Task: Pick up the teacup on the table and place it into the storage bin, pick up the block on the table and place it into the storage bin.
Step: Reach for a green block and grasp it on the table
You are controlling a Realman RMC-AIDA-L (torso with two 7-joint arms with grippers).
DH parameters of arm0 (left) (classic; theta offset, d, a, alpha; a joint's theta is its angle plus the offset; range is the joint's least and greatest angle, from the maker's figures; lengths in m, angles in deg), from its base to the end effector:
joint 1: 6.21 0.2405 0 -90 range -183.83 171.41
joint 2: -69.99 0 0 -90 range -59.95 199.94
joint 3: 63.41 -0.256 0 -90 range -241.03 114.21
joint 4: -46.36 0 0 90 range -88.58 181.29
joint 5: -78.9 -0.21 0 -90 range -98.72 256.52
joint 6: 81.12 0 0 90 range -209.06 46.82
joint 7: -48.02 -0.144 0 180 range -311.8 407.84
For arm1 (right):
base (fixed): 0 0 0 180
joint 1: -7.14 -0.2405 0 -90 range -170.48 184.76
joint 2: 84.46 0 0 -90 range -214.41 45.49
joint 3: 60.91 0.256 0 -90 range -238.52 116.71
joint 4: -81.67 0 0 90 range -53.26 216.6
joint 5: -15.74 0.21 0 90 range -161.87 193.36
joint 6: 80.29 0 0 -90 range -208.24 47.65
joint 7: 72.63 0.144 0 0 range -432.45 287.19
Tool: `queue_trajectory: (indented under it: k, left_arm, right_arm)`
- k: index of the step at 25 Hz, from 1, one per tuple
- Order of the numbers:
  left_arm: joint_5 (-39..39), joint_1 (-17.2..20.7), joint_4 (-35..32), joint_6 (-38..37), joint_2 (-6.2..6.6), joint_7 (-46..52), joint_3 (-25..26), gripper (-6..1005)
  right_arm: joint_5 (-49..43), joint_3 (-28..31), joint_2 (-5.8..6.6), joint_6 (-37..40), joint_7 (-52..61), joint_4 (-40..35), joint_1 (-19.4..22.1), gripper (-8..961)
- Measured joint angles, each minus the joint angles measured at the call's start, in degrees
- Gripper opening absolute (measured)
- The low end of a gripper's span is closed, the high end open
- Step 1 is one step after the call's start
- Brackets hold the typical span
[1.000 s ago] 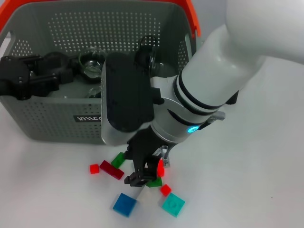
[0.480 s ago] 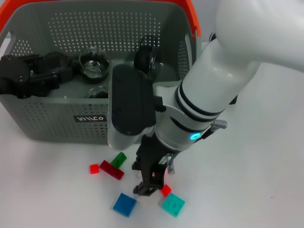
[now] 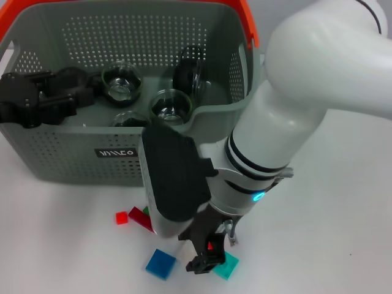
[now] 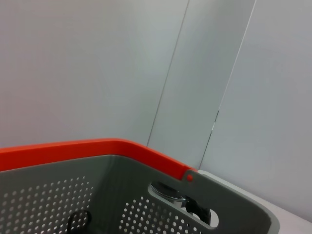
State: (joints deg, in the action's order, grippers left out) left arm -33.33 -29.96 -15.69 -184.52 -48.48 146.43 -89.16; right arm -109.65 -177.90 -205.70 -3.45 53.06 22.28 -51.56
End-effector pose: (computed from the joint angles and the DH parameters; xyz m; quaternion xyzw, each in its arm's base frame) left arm -0.2672 0.3075 0.1110 -0.8957 -0.2656 -0.2885 0.2096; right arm 0.0684 0.3002 -0.1448 0.9630 0.1151 0.2328 0.0721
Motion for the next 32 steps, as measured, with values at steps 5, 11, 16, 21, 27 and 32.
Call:
queue_trajectory:
  k: [5, 11, 16, 21, 27, 32]
  left_arm:
    - [0.0, 0.1, 0.2, 0.2, -0.06, 0.0, 0.0, 628]
    - [0.1, -0.1, 1.2, 0.4, 0.18, -0.1, 0.0, 628]
    - [0.1, -0.2, 1.3, 0.4, 0.30, -0.1, 0.0, 628]
    - [0.1, -0.3, 1.3, 1.0, 0.35, -0.2, 0.0, 628]
    - [0.1, -0.3, 1.3, 1.1, 0.36, -0.2, 0.0, 628]
    - [0.0, -0.3, 1.4, 1.3, 0.23, -0.2, -0.1, 628]
  right_arm:
    - [-0.2, -0.5, 0.09, -0.8, -3.5, 0.7, 0.2, 522]
    - [-0.3, -0.6, -0.03, -3.2, -6.2, 1.2, 0.8, 517]
    - [-0.3, -0.7, -0.08, -3.6, -5.5, 1.2, 0.9, 460]
    - [-0.3, -0.7, 0.03, -3.3, -3.6, 1.3, 0.9, 404]
    - [-4.3, -0.5, 0.16, -3.5, 3.1, 1.7, 0.5, 412]
    - [-4.5, -0.7, -0.04, -5.6, 2.8, 2.7, 0.8, 405]
